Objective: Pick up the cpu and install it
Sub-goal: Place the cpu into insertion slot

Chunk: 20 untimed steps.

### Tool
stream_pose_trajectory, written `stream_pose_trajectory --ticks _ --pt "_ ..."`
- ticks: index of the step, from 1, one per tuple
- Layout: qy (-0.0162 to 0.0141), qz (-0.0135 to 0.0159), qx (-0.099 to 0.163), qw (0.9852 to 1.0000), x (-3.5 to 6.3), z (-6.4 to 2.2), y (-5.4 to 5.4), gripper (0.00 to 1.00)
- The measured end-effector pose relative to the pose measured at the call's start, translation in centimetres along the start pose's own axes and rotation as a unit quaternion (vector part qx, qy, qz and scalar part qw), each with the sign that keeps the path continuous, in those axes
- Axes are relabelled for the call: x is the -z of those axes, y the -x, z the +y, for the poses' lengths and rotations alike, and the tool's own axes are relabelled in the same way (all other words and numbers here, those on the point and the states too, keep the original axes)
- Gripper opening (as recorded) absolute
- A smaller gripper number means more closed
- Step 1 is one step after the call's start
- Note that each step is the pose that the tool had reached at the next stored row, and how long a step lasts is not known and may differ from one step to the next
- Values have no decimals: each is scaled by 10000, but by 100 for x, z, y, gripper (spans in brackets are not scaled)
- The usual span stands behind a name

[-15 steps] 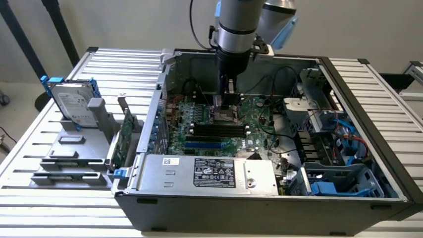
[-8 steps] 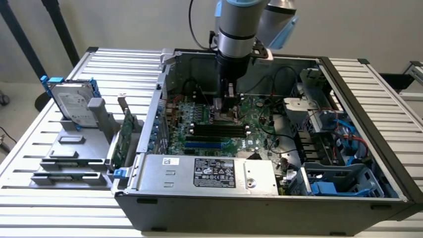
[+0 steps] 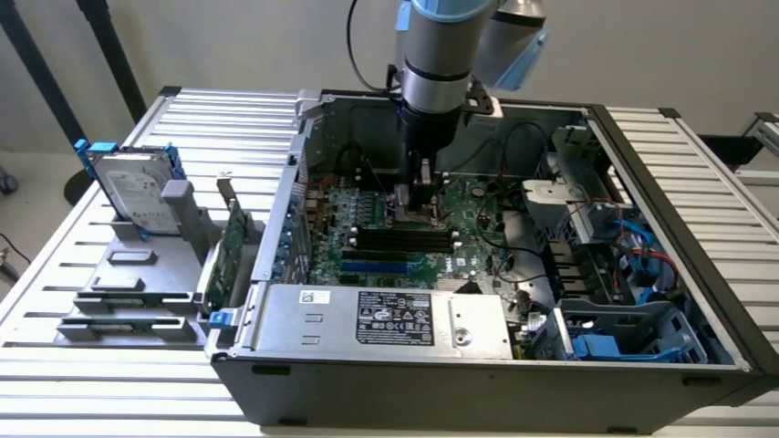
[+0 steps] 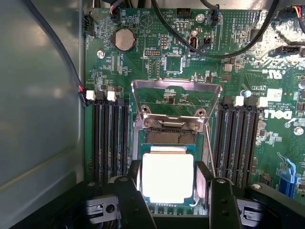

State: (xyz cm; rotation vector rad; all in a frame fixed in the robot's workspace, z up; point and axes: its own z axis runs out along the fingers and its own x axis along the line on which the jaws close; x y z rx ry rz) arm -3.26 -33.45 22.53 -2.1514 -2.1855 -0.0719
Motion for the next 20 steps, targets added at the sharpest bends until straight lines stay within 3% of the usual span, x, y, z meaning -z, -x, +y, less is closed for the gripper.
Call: stream_pose_trajectory --ticks 10,20 --pt "6 -20 -77 10000 -91 7 8 55" --pt "16 -22 -198 9998 -168 10 14 55"
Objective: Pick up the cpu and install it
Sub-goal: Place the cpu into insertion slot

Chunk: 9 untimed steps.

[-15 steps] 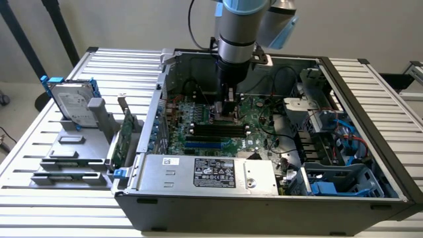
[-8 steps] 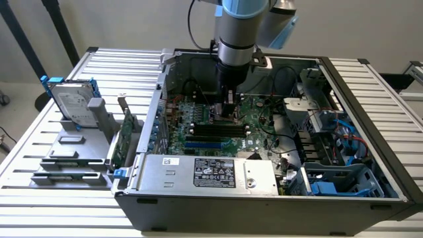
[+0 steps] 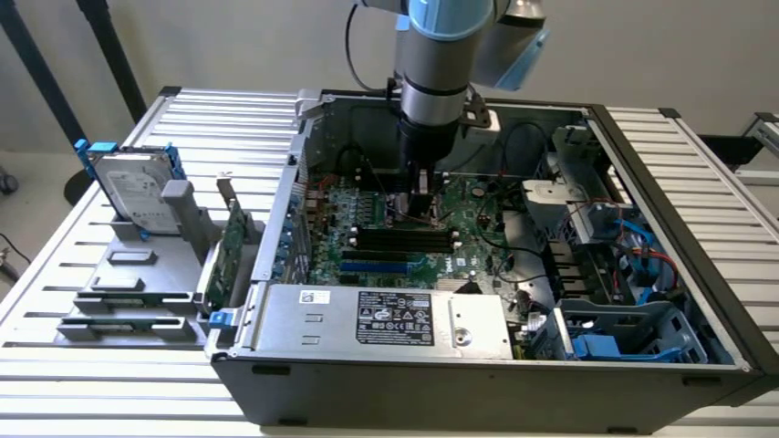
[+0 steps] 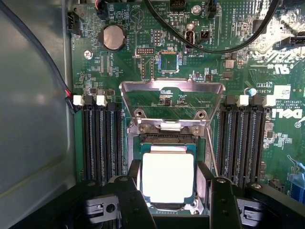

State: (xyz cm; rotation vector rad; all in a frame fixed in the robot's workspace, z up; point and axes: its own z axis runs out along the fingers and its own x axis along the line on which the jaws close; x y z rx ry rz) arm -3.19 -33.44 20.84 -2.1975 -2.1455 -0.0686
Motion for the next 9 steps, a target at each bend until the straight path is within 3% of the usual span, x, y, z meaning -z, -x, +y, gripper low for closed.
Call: stream_pose_trajectory --ticks 9 --pt "2 -1 -39 10000 -34 10 3 55"
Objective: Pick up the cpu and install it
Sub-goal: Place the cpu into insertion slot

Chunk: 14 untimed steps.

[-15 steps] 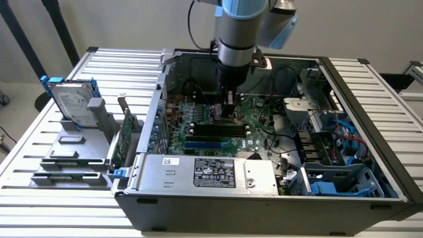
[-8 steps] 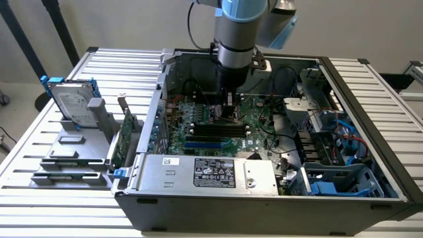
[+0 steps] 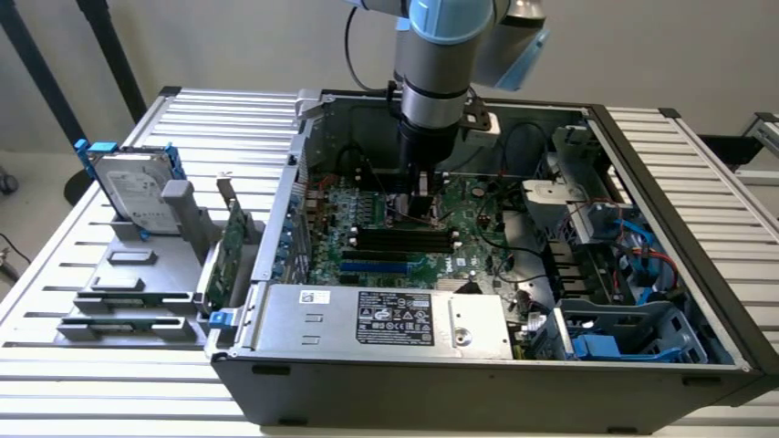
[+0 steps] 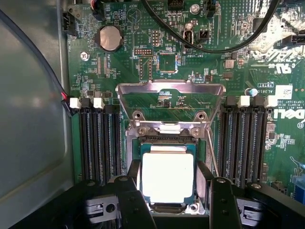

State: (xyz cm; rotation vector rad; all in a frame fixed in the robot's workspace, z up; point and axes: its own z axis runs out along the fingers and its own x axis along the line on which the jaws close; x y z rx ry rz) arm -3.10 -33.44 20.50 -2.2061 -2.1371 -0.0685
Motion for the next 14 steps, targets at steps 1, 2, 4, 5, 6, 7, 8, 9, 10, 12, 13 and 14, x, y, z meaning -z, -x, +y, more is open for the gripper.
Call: stream_pose_trajectory --ticks 1,2,4,5,6,7,8,9,10,12,13,14 --pt "0 0 0 10000 0 0 0 55" --pt "0 1 0 10000 -1 1 0 55" --pt "1 1 0 10000 -1 1 0 55" --pt "1 1 1 10000 -2 1 0 55" --pt "0 1 0 10000 -2 1 0 55" --pt "1 2 0 10000 -4 1 0 55" --pt "1 3 0 10000 -7 1 0 55" --pt "1 2 0 10000 -9 1 0 55" --pt "1 1 0 10000 -10 1 1 55" --pt "0 0 0 10000 -12 1 1 55" --pt "0 0 0 10000 -13 1 1 55" --pt "1 1 1 10000 -15 1 1 55"
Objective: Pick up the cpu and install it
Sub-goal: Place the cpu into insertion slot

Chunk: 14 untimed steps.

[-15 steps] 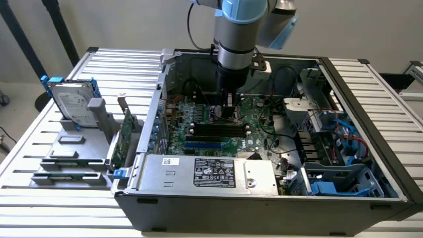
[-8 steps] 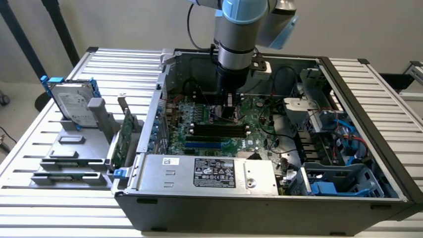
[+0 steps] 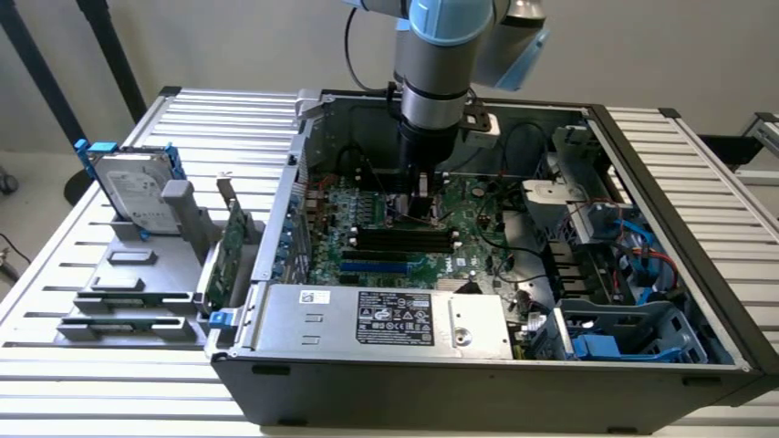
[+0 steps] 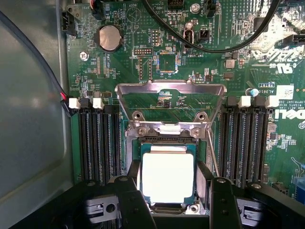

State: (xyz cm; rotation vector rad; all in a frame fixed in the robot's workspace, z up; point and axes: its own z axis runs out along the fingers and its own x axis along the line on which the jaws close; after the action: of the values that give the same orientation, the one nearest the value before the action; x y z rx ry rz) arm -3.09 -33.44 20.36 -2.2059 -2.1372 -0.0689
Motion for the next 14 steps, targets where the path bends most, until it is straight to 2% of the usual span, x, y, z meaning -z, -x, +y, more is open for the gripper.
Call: stream_pose_trajectory --ticks 7,11,14 --pt "2 -8 0 10000 -8 0 -2 55" --pt "2 -62 -1 10000 -8 0 -14 55" --pt "3 -85 -2 10000 -9 -1 -24 55"
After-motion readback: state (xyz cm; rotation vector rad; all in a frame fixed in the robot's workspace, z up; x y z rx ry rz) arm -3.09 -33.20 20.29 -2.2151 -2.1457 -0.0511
